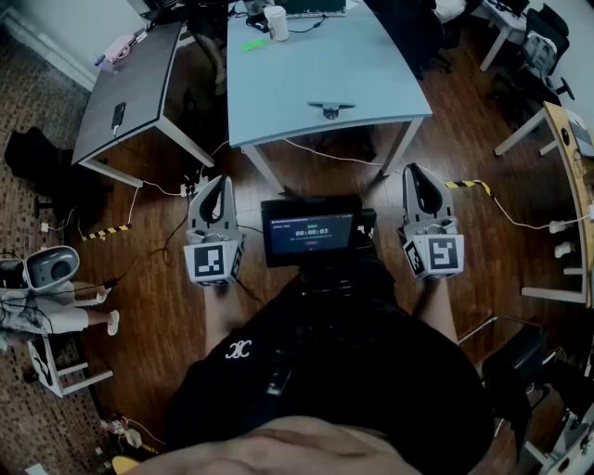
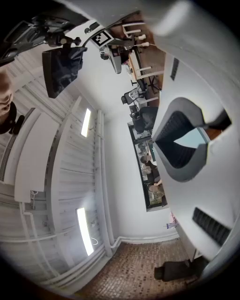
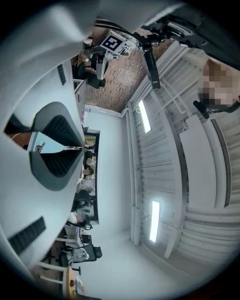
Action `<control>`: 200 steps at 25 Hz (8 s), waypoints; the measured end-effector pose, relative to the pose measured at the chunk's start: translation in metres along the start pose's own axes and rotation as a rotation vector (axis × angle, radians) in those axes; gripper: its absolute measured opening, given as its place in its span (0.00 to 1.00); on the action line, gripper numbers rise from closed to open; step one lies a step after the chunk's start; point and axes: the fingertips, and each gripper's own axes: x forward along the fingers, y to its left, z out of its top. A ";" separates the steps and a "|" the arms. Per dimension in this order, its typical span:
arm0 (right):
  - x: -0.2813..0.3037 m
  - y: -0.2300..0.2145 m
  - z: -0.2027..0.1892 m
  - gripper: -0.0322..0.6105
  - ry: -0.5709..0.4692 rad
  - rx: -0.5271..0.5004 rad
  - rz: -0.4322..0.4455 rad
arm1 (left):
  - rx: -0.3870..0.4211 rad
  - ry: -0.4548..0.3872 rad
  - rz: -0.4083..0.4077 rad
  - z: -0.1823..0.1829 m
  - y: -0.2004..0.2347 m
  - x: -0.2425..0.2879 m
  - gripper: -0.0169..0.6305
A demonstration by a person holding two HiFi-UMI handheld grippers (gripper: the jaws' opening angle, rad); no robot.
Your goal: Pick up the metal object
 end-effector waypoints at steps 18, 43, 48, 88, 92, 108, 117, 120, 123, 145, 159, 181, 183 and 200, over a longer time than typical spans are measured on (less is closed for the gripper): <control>0.204 -0.177 -0.066 0.10 0.012 -0.030 0.240 | -0.063 -0.023 0.103 0.028 -0.048 0.240 0.04; 0.331 0.005 -0.317 0.35 0.440 -0.570 0.770 | -0.071 0.068 0.109 0.003 0.034 0.259 0.04; 0.330 0.011 -0.346 0.36 0.475 -0.666 0.816 | -0.057 0.081 0.126 -0.001 0.033 0.257 0.04; 0.361 0.000 -0.412 0.03 0.688 -0.793 0.812 | -0.056 0.103 0.148 -0.053 0.039 0.240 0.04; 0.367 -0.011 -0.395 0.03 0.680 -0.712 0.749 | -0.061 0.109 0.146 -0.057 0.039 0.240 0.04; 0.406 -0.079 -0.187 0.03 0.253 -0.181 0.314 | 0.046 -0.111 0.149 0.042 0.041 0.271 0.04; 0.370 -0.129 -0.034 0.03 -0.213 -0.132 0.153 | 0.082 -0.216 0.184 0.063 0.052 0.271 0.04; 0.351 -0.131 -0.004 0.03 -0.270 -0.120 0.137 | 0.084 -0.228 0.182 0.065 0.052 0.271 0.04; 0.334 -0.132 0.015 0.03 -0.342 -0.134 0.126 | 0.084 -0.241 0.177 0.064 0.052 0.273 0.04; 0.236 -0.216 0.002 0.02 -0.246 -0.062 0.165 | 0.102 -0.223 0.141 0.079 -0.059 0.296 0.04; 0.132 -0.161 0.027 0.03 -0.258 -0.072 0.139 | 0.064 -0.260 0.071 0.100 -0.080 0.209 0.04; -0.138 -0.040 0.083 0.02 -0.278 -0.012 0.061 | 0.078 -0.286 0.001 0.113 -0.133 -0.062 0.04; -0.134 -0.037 0.088 0.02 -0.295 -0.013 0.058 | 0.077 -0.286 0.000 0.113 -0.128 -0.061 0.04; -0.137 -0.043 0.088 0.02 -0.266 -0.003 0.086 | 0.054 -0.251 0.018 0.112 -0.136 -0.066 0.04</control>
